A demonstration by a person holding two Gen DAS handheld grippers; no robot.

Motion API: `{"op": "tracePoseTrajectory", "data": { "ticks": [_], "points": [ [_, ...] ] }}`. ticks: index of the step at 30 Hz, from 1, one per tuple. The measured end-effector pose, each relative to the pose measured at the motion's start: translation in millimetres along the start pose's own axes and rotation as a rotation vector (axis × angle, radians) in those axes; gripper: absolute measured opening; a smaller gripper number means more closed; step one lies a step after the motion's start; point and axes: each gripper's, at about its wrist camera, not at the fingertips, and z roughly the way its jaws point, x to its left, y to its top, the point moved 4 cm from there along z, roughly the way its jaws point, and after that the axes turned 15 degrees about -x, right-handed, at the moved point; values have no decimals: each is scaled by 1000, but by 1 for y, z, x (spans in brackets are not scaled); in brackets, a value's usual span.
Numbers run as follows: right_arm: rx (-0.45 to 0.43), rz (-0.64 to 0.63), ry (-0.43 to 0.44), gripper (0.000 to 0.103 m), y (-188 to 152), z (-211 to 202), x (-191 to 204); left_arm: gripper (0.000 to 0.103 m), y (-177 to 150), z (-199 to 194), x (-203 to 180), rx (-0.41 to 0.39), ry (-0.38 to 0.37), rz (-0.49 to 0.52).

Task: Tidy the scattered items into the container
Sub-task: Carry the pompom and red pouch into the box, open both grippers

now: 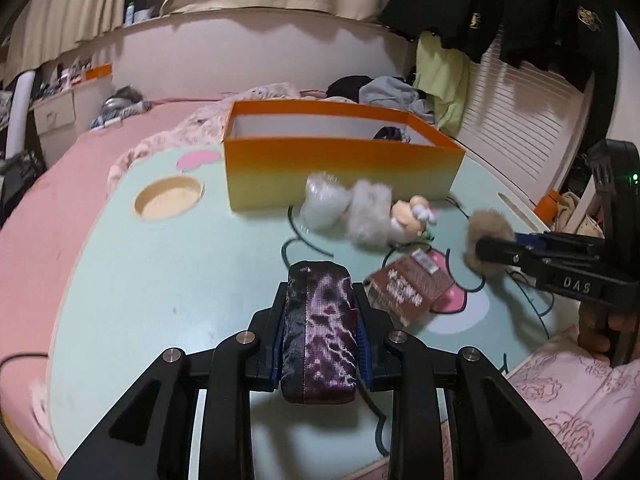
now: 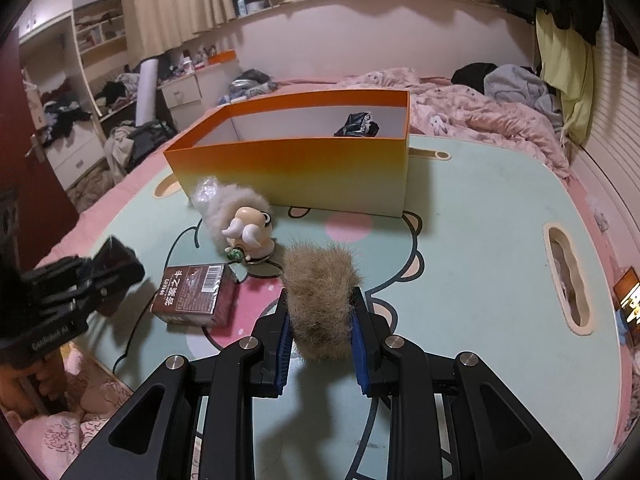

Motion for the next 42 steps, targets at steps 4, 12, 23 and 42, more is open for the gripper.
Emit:
{"op": "tracePoseTrajectory", "data": {
  "ticks": [4, 12, 23, 42],
  "points": [
    [-1, 3, -1, 25, 0, 0, -1, 29, -3, 0, -1, 1, -7, 2],
    [1, 3, 1, 25, 0, 0, -1, 29, -6, 1, -1, 5, -12, 4],
    [-8, 13, 17, 25, 13, -1, -3, 29, 28, 2, -7, -62, -27, 32],
    [-62, -11, 44, 25, 133, 83, -1, 29, 148, 114, 0, -52, -36, 27]
  ]
}}
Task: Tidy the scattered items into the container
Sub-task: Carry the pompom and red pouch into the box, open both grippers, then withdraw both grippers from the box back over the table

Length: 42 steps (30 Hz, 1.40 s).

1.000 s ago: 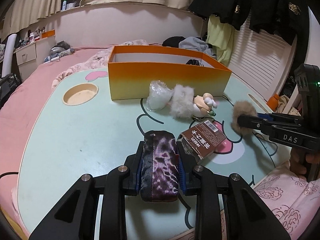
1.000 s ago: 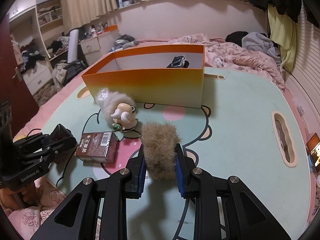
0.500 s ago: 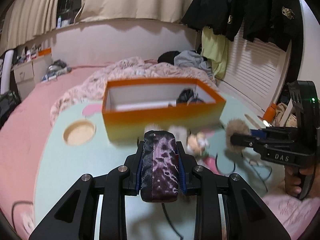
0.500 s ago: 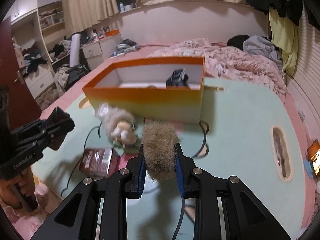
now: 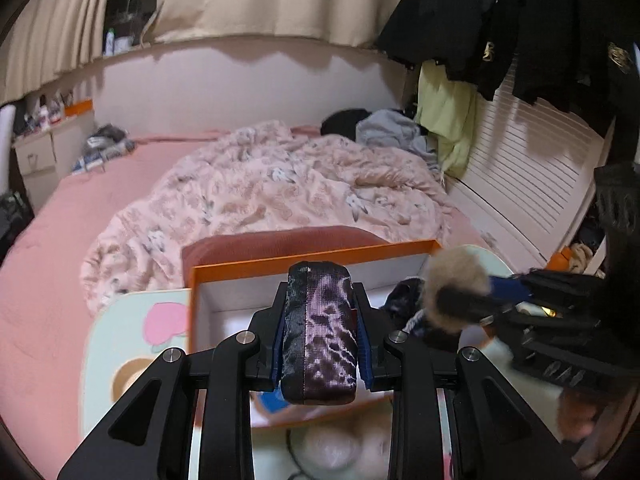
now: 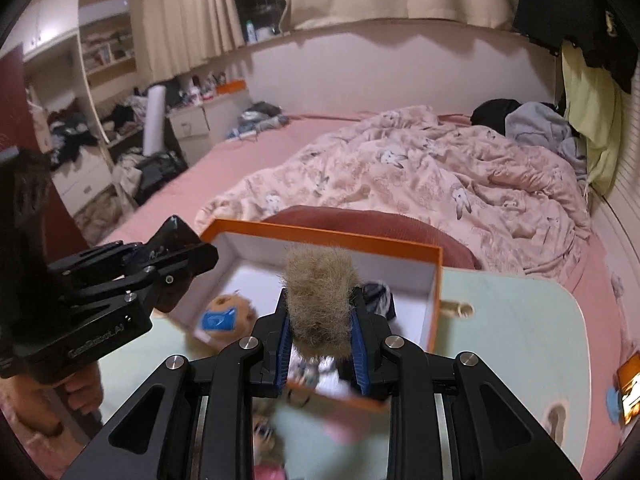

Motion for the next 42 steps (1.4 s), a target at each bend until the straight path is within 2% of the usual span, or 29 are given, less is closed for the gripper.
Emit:
{"op": "tracePoseTrajectory", "data": {
  "ticks": [3, 4, 6, 9, 15, 16, 19, 20, 22, 25, 28, 30, 32, 36, 38, 42],
  "points": [
    [19, 31, -2, 28, -2, 27, -1, 31, -5, 24, 3, 53, 16, 0],
    [21, 39, -8, 36, -2, 33, -3, 36, -6, 31, 5, 69, 30, -3],
    [22, 67, -27, 45, -2, 40, -8, 37, -10, 39, 14, 89, 66, -49],
    [-6, 116, -27, 55, 0, 30, -16, 37, -14, 30, 25, 74, 51, -122],
    [-27, 47, -55, 56, -10, -16, -11, 37, -23, -14, 20, 46, 31, -70],
    [-25, 28, -60, 56, -16, -25, -9, 40, -27, -23, 17, 49, 30, -55],
    [-2, -17, -80, 59, -43, -52, -5, 71, -50, -58, 8, 52, 19, -31],
    [7, -25, -82, 62, -55, -61, -3, 73, -59, -69, 5, 48, 5, -32],
    [38, -38, -94, 68, -78, -72, -2, 73, -78, -87, 3, 62, -8, -51],
    [102, -71, -117, 68, -109, -77, 2, 73, -108, -105, 5, 93, 39, -71],
    [133, -78, -137, 68, -126, -77, -1, 73, -129, -111, 7, 122, 103, -44],
    [136, -66, -149, 68, -129, -78, -4, 73, -138, -108, 5, 142, 101, -37],
    [146, -35, -161, 79, -133, -77, -11, 74, -145, -104, 6, 160, 102, -41],
    [161, -16, -206, 101, -140, -77, -21, 78, -148, -100, -1, 119, 143, 35],
    [170, -40, -213, 103, -141, -75, -22, 85, -152, -99, -4, 112, 148, 60],
    [170, -60, -211, 103, -142, -74, -20, 89, -154, -99, -6, 90, 151, 58]
  ]
}}
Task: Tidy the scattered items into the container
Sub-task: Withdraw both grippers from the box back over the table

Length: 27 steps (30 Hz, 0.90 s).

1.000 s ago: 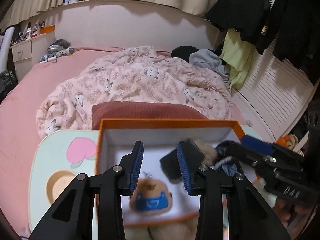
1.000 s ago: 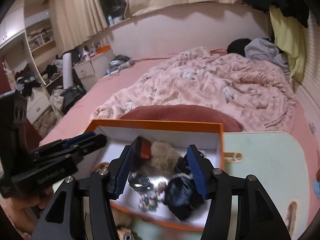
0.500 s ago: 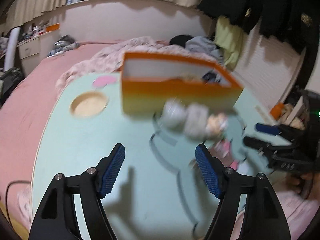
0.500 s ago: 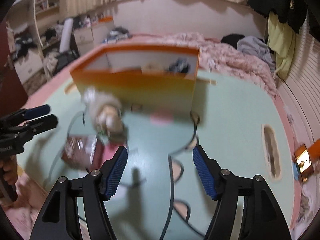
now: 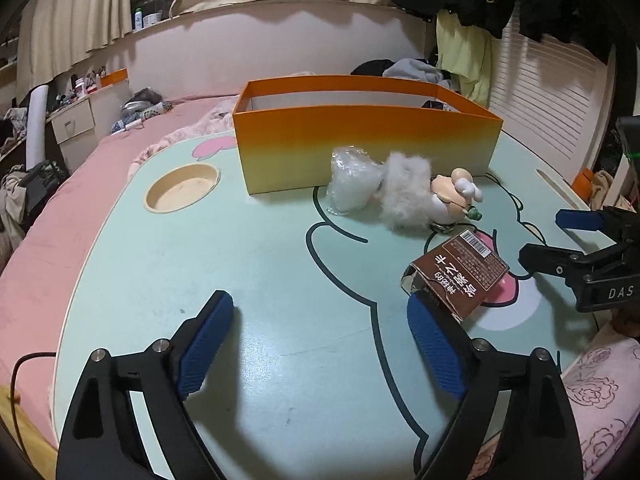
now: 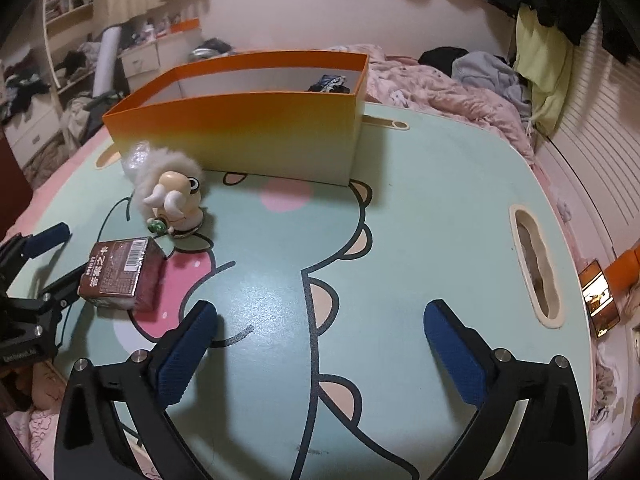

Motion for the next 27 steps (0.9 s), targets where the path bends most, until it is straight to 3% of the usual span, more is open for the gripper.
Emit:
{"op": "tracePoseTrajectory", "data": {
  "ticks": [17, 22, 27],
  "points": [
    [-1, 1, 1, 103, 0, 0, -1, 89, 1, -2, 0, -9, -14, -2],
    [-9, 13, -4, 103, 1, -2, -1, 89, 11, -23, 2, -114, -40, -29],
    [-58, 136, 2, 103, 4, -10, -19, 89, 34, -32, -34, -119, -183, 37]
  ]
}}
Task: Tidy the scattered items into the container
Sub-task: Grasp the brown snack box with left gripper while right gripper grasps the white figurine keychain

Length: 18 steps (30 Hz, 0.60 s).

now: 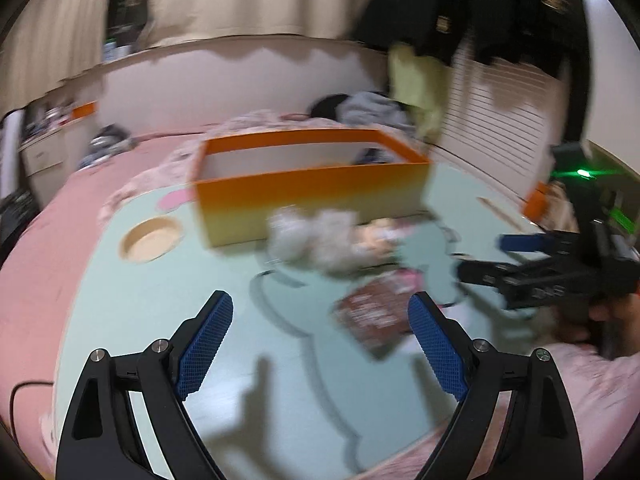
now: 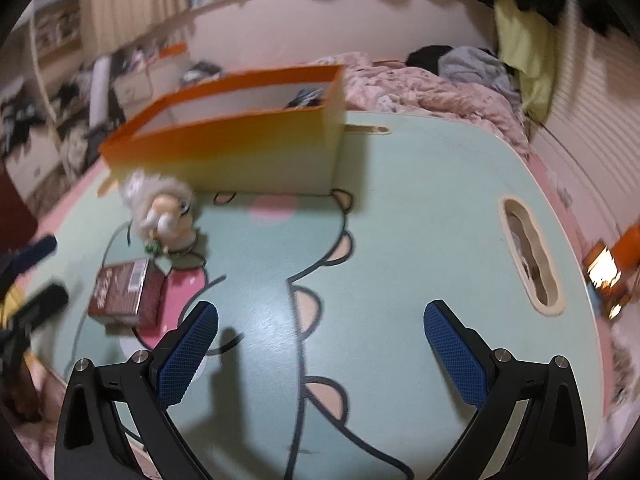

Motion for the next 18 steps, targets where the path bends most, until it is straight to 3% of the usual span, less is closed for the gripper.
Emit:
{"op": "tracePoseTrajectory", "data": {
  "ticks": [7, 11, 12, 15, 18],
  "points": [
    [-22, 57, -11, 103, 4, -4, -11, 89, -3, 38, -36, 88, -4, 127],
    [-20, 48, -10, 103, 4, -4, -11, 86, -7, 45, -42, 87, 15, 182],
    [-19, 45, -10, 103, 4, -4, -11, 82, -9, 48, -42, 102, 9, 181],
    [-19, 45, -9, 103, 3, -4, -11, 51, -19, 52, -38, 147, -30, 135],
    [-20, 47, -9, 103, 3, -5, -10, 44, -17, 42, -33, 123, -51, 101]
  ]
}}
